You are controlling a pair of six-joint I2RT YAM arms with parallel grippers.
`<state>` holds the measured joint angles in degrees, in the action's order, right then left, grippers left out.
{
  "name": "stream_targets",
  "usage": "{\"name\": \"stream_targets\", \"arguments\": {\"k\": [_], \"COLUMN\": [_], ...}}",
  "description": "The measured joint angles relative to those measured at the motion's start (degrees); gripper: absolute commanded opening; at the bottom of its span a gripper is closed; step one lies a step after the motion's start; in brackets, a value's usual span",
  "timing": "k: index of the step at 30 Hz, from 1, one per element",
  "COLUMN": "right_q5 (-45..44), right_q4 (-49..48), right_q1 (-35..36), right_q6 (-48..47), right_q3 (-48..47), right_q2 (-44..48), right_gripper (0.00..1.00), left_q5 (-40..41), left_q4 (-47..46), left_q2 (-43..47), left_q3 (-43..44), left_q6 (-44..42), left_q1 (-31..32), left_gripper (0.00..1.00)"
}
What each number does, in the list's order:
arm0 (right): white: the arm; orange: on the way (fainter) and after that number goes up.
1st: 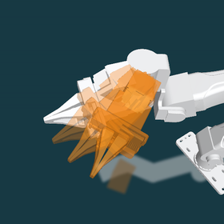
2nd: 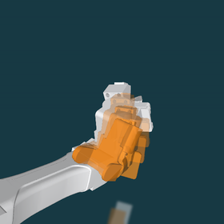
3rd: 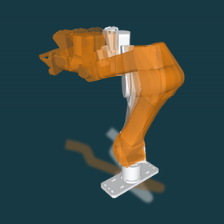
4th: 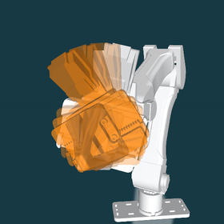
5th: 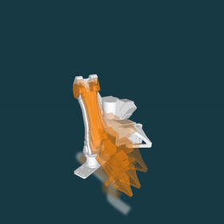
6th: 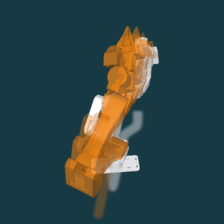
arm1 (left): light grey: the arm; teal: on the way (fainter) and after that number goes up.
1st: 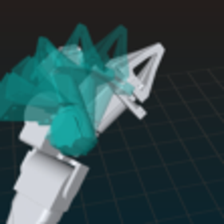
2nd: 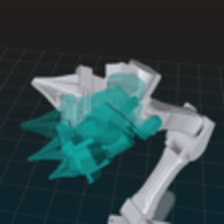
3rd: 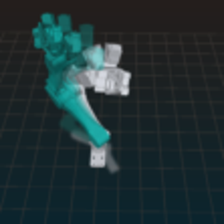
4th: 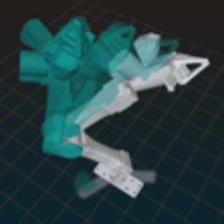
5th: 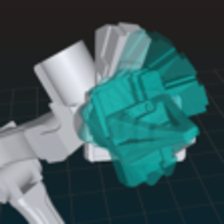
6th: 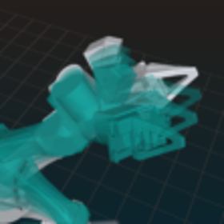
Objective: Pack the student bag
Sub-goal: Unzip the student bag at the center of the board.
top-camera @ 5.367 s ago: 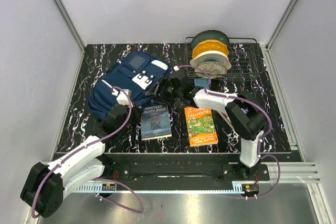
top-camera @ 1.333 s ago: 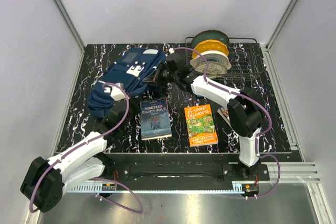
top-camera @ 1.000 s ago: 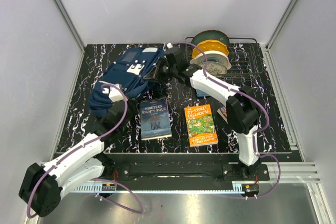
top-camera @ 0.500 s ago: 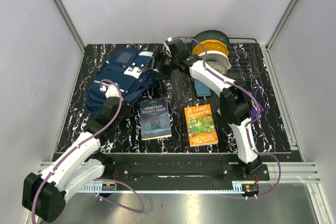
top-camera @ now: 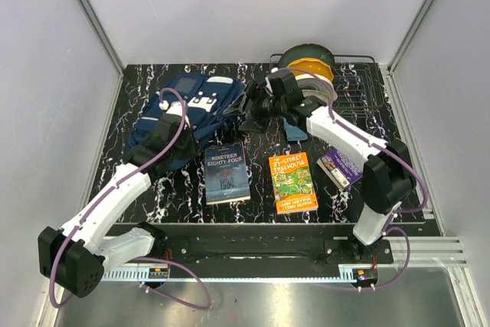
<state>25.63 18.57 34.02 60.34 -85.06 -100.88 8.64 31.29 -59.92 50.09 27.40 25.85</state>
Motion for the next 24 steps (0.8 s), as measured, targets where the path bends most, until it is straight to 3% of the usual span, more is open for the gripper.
{"name": "stream_targets", "arguments": {"k": [3, 8, 13, 19, 24], "right_q5": [-0.1, -0.9, -2.2, -2.4, -1.9], "right_q4": [-5.7, -13.6, -16.4, -20.0, -20.8], "right_q1": [2.5, 5.5, 5.9, 6.0, 6.0], "right_q6": [2.7, 8.3, 10.6, 12.2, 12.7], "right_q3": [3.5, 12.2, 12.6, 11.5, 10.2], "right_q2": [1.4, 0.5, -1.9, -5.4, -9.4], "right_gripper": [0.74, 0.72, 0.61, 0.58, 0.23], "left_q5": [-2.3, -6.2, -8.4, -10.4, -11.0], "left_q4": [-0.3, -0.8, -1.9, -2.5, -2.8], "left_q2": [0.0, -0.2, -0.2, -0.5, -1.9], "left_q3": [-0.4, -2.9, -3.0, -3.0, -3.0], "left_q6": [-0.9, -2.6, -3.7, -5.2, -6.3], "left_q1": [0.7, 2.8, 4.1, 5.0, 5.9], "left_gripper": [0.00, 0.00, 0.00, 0.00, 0.00]}}
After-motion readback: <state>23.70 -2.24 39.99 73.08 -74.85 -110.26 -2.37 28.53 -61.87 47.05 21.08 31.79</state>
